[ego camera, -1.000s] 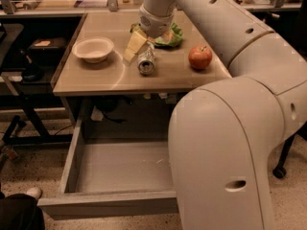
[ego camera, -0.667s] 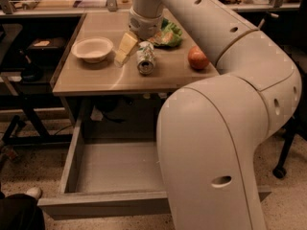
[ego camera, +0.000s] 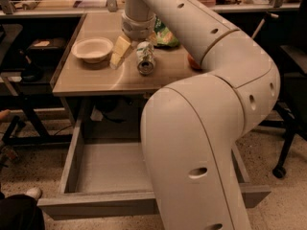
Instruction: Place 7up can into top drawer
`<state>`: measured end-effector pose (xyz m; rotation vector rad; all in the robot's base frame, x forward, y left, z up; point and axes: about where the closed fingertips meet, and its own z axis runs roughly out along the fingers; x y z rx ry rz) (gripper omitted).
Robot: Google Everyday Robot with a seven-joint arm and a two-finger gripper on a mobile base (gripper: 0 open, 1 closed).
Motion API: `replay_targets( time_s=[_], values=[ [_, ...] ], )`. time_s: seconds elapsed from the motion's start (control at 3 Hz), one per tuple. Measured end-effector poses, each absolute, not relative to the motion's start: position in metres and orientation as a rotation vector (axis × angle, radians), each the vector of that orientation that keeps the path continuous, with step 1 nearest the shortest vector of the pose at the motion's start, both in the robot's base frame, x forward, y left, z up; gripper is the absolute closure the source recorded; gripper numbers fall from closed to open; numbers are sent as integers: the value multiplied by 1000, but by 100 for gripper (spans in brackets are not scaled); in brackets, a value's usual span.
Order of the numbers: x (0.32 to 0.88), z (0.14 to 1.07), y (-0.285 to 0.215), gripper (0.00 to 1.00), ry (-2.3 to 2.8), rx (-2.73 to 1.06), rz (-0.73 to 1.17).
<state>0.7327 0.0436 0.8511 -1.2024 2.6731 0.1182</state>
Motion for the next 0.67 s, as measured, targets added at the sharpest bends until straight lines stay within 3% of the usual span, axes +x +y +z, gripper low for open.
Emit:
replay_targets(
  time_s=[0.67],
  values=[
    [749,831,18,0,2716,-1107,101]
  ],
)
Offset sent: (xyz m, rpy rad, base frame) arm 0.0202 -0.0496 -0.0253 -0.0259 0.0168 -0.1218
